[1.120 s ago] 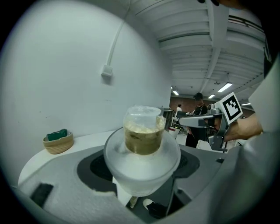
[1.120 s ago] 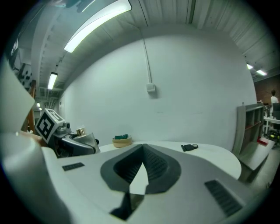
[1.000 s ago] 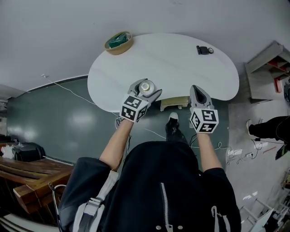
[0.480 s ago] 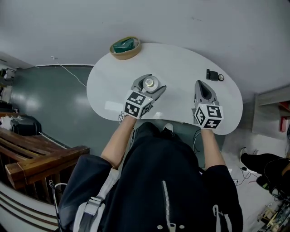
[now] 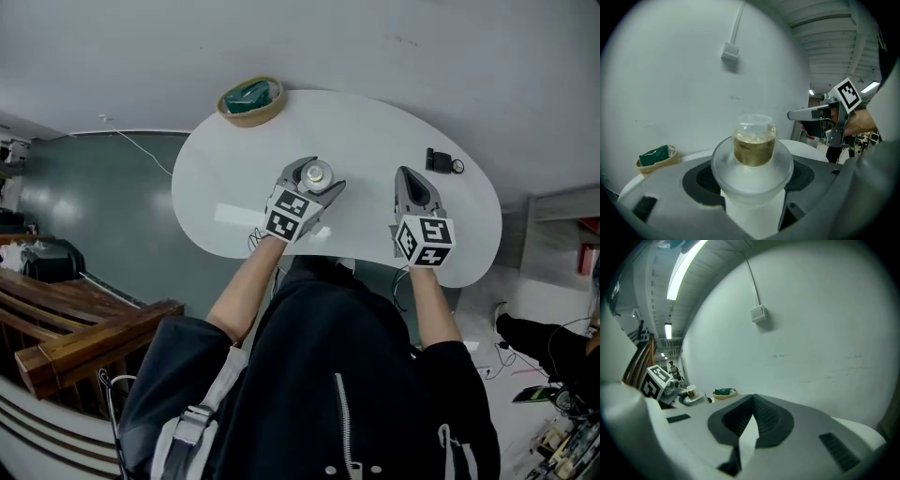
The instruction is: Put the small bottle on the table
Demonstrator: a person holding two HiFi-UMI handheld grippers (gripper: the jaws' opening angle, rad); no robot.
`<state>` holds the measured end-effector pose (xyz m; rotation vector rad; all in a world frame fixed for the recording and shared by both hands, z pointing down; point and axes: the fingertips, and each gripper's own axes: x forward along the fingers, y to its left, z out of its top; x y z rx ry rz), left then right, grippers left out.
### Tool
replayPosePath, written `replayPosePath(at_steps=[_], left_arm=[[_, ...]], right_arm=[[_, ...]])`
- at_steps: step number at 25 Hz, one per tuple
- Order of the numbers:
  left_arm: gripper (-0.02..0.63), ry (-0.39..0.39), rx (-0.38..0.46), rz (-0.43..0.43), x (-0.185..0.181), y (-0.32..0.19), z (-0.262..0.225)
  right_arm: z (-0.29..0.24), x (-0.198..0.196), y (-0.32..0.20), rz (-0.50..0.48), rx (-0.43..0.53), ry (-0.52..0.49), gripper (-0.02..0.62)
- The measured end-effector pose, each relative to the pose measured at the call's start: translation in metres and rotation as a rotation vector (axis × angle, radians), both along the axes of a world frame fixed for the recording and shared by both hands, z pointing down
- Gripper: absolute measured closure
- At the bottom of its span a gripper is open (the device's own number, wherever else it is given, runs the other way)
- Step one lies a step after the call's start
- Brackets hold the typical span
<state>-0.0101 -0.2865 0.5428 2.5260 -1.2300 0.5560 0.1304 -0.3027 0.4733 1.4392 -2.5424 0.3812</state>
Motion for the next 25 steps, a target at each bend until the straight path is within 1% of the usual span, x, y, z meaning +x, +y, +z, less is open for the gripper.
replayPosePath(at_steps=[5,8,11,13,16,21,25], left_arm=[[0.261,-0.031,0.017,0.033,0.012,-0.014,0.037],[0.261,-0.029,0.003,0.04,0.02,-0.023,0.06],[0.261,-0.05,-0.009,0.038,0.026,-0.031,0.089],[0.261,-0.067,-0.033,0.038,0.031,-0.035,0.113],[0.261,-0.067,-0.073,0.038,0.039,-0.04,0.139],[0.261,-0.094,-0.124,-0.001,0.043,-0.046,0.168],[0.261,-0.117,-0.14,-0.008,0.047,-0.048,0.18]], right_arm=[[0.014,0.011,0.004,0.038,-0.035,0.016,0.594],[0.024,0.024,0.007,0.072,-0.055,0.036,0.594],[0.029,0.039,0.011,0.112,-0.071,0.048,0.594],[0.034,0.052,0.015,0.144,-0.084,0.053,0.594],[0.04,0.07,0.022,0.195,-0.102,0.059,0.594],[0.045,0.093,0.032,0.24,-0.118,0.076,0.594],[0.048,0.106,0.037,0.267,-0.129,0.085,0.594]])
